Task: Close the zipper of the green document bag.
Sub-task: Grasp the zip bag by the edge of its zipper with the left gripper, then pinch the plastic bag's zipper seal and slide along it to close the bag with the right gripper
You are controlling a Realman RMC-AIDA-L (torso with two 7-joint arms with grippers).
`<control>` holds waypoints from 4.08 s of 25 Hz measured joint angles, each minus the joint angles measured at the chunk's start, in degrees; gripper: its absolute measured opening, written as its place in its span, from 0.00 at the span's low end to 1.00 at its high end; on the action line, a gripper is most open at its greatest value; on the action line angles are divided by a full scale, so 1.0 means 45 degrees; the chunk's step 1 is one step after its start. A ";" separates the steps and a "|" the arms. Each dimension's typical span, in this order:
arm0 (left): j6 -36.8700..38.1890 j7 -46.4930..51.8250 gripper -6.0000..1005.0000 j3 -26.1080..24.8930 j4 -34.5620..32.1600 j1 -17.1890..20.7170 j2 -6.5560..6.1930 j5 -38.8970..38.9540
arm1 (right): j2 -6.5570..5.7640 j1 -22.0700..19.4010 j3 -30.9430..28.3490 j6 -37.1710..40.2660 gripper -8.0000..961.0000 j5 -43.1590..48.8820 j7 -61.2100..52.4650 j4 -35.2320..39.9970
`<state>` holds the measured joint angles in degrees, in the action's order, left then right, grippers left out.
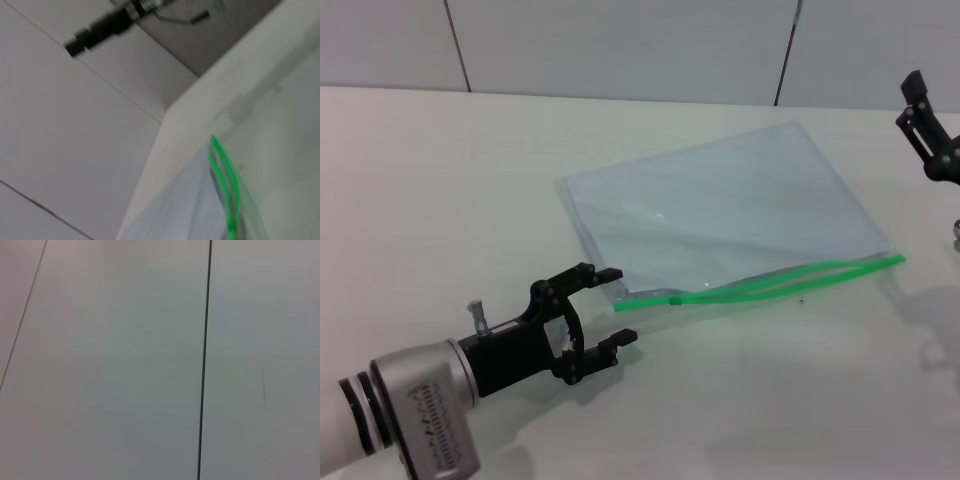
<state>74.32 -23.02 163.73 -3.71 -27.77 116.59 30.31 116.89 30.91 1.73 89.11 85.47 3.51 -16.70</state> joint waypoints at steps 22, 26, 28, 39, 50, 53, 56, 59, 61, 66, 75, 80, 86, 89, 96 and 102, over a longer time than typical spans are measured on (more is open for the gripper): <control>-0.2262 -0.1112 0.75 -0.0116 0.0046 -0.1748 -0.0079 0.0424 | 0.0009 0.0070 0.0038 0.0004 0.93 0.0090 0.0000 -0.0175; -0.2510 -0.1124 0.75 -0.0043 0.0146 -0.2122 -0.0083 0.0351 | 0.0003 0.0167 0.0069 0.0004 0.93 0.0102 0.0000 -0.0231; -0.2792 -0.1116 0.75 -0.0004 0.0147 -0.2262 -0.0085 0.0325 | 0.0001 0.0219 0.0115 0.0006 0.93 0.0108 0.0000 -0.0294; -0.3394 -0.1136 0.65 0.0001 0.0141 -0.2794 -0.0081 -0.0306 | 0.0000 0.0392 0.0449 0.0046 0.93 0.0130 0.0000 -0.0354; -0.3381 -0.1805 0.23 -0.0113 0.0143 -0.2812 -0.0081 -0.0134 | -0.0040 0.1035 0.1815 -0.0427 0.93 0.1356 0.0201 0.0045; -0.3368 -0.1837 0.15 -0.0116 0.0142 -0.2807 -0.0077 -0.0093 | -0.0038 0.1392 0.2117 -0.1116 0.93 0.2716 0.0284 0.0533; -0.3322 -0.1840 0.12 -0.0116 0.0143 -0.2800 -0.0074 -0.0058 | -0.0034 0.1788 0.2172 -0.1968 0.93 0.3892 0.0340 0.0845; -0.3290 -0.1868 0.09 -0.0116 0.0142 -0.2804 -0.0070 -0.0045 | -0.0011 0.2189 0.2184 -0.2978 0.87 0.5159 0.0656 0.0946; -0.3286 -0.1948 0.07 -0.0116 0.0142 -0.2789 -0.0068 -0.0043 | -0.0002 0.2436 0.2185 -0.3816 0.82 0.5911 0.1147 0.0887; -0.3212 -0.2289 0.06 -0.0117 0.0069 -0.2765 -0.0068 -0.0036 | 0.0042 0.2560 0.2192 -0.5303 0.73 0.6888 0.2802 0.0662; -0.2922 -0.2361 0.06 -0.0134 0.0120 -0.2618 -0.0087 0.0111 | 0.0011 0.2505 0.2214 -0.5829 0.67 0.7247 0.3612 0.0281; -0.2812 -0.2364 0.06 -0.0136 0.0135 -0.2528 -0.0102 0.0141 | 0.0029 0.2463 0.2140 -0.5868 0.64 0.7258 0.3707 0.0290; -0.2582 -0.2365 0.06 -0.0136 0.0143 -0.2504 -0.0089 0.0142 | 0.0042 0.2486 0.2086 -0.5973 0.61 0.7250 0.4259 0.0265; -0.2569 -0.2365 0.06 -0.0136 0.0135 -0.2488 -0.0089 0.0140 | 0.0040 0.2480 0.2076 -0.5973 0.60 0.7249 0.4317 0.0256; -0.2565 -0.2365 0.06 -0.0136 0.0107 -0.2471 -0.0088 0.0100 | 0.0050 0.2450 0.2060 -0.5973 0.35 0.7151 0.4766 0.0147; -0.2442 -0.2365 0.06 -0.0136 0.0110 -0.2450 -0.0088 0.0080 | 0.0059 0.2443 0.2039 -0.5980 0.11 0.7137 0.5021 0.0099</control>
<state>63.33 -33.66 163.12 -3.22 -38.80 116.19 30.67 117.16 41.91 10.91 62.20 117.59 26.11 -16.25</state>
